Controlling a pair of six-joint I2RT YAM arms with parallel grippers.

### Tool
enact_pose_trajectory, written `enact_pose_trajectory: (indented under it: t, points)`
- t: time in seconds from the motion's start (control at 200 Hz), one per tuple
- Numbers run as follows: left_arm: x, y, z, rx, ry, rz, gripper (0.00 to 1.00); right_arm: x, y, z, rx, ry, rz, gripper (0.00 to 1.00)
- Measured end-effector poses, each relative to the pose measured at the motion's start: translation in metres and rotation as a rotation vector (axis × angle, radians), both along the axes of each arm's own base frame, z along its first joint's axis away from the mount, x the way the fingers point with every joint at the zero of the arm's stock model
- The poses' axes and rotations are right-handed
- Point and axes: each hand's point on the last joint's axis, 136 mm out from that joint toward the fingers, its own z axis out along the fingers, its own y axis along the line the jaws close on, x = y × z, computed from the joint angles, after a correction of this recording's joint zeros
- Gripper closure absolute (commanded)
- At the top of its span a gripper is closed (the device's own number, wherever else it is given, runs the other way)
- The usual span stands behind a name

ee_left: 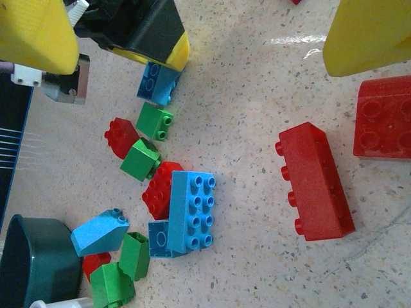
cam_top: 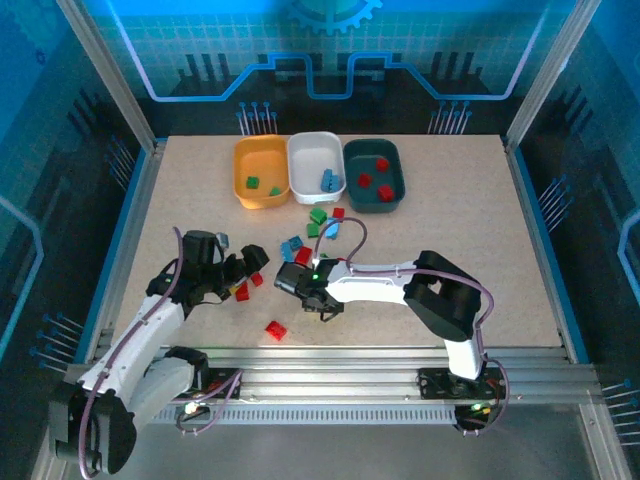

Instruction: Sort the legos into containers by color

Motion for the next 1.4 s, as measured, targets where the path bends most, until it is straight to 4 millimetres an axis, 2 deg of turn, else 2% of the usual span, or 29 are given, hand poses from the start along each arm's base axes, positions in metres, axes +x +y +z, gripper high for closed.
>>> enact_pose_trajectory:
  t: [0.125, 0.26, 0.33, 0.44, 0.535, 0.625, 0.7, 0.86, 0.925, 0.961, 1.016, 1.121, 1.256, 1.321, 1.401]
  points:
    - [0.0, 0.0, -0.002, 0.003, 0.006, -0.002, 0.01, 0.002, -0.006, 0.021, -0.014, -0.064, 0.016, 0.81]
    - [0.001, 0.002, -0.004, 0.014, 0.008, -0.007, 0.01, 0.007, -0.005, 0.07, 0.028, -0.176, 0.076, 0.8]
    - [0.002, 0.004, -0.007, 0.019, 0.017, 0.003, 0.01, 0.022, -0.009, 0.093, 0.029, -0.243, 0.109, 0.79]
    - [0.004, 0.008, -0.014, 0.023, 0.045, 0.019, 0.01, 0.076, -0.025, 0.12, -0.003, -0.347, 0.123, 0.8]
    - [0.005, 0.009, -0.019, 0.024, 0.064, 0.024, 0.01, 0.144, -0.044, 0.131, -0.043, -0.391, 0.096, 0.8]
    - [0.006, 0.01, -0.022, 0.023, 0.078, 0.028, 0.01, 0.211, -0.06, 0.13, -0.096, -0.426, 0.076, 0.8]
    - [0.006, 0.012, -0.024, 0.023, 0.085, 0.033, 0.01, 0.256, -0.066, 0.124, -0.123, -0.431, 0.086, 0.79]
    - [0.006, 0.012, -0.025, 0.02, 0.089, 0.036, 0.01, 0.325, -0.053, 0.107, -0.1, -0.412, 0.138, 0.76]
    - [0.006, 0.012, -0.026, 0.018, 0.096, 0.034, 0.01, 0.346, -0.046, 0.101, -0.078, -0.409, 0.159, 0.75]
    - [0.006, 0.012, -0.027, 0.017, 0.101, 0.033, 0.01, 0.354, -0.044, 0.097, -0.069, -0.406, 0.166, 0.7]
    - [0.006, 0.012, -0.029, 0.017, 0.108, 0.033, 0.01, 0.363, -0.043, 0.091, -0.062, -0.399, 0.177, 0.55]
    - [0.005, 0.01, -0.03, 0.012, 0.114, 0.027, 0.01, 0.364, -0.047, 0.078, -0.058, -0.353, 0.2, 0.39]
    - [0.007, 0.008, -0.026, 0.004, 0.108, 0.019, 0.01, 0.357, -0.045, 0.077, -0.046, -0.325, 0.22, 0.38]
    - [0.012, 0.008, -0.021, 0.005, 0.103, 0.016, 0.01, 0.351, -0.045, 0.082, -0.041, -0.321, 0.226, 0.38]
    - [0.02, 0.008, -0.016, 0.012, 0.098, 0.016, 0.02, 0.337, -0.049, 0.098, -0.036, -0.317, 0.234, 0.38]
